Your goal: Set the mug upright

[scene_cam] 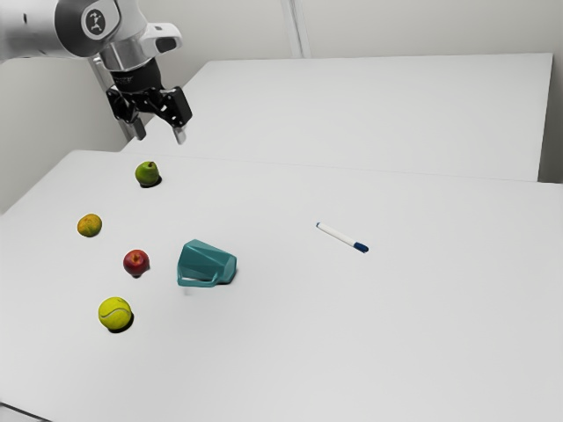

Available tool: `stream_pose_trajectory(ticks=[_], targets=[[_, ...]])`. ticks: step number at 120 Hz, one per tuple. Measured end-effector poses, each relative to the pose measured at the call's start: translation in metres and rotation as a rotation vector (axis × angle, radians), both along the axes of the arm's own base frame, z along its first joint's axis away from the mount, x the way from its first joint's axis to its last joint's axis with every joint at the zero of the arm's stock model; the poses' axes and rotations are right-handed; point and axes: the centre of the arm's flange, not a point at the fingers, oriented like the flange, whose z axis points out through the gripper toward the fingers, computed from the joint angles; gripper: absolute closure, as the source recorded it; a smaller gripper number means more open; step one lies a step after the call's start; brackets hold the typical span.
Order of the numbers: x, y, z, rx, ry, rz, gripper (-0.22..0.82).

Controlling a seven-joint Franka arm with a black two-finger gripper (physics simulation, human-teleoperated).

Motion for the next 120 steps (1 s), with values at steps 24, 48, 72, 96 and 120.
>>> stream_pose_trajectory(ticks=[24,48,72,96,120], targets=[[-0.009,-0.005,0.000,0.001,0.001,-0.009,0.02],[-0.027,-0.025,-0.007,-0.007,0.008,-0.055,0.02],[-0.040,0.036,-0.026,-0.063,0.015,0.035,0.02],[-0.049,0.087,-0.067,-0.171,0.013,0.090,0.02],[-0.054,0.125,-0.126,-0.327,-0.031,0.117,0.02]])
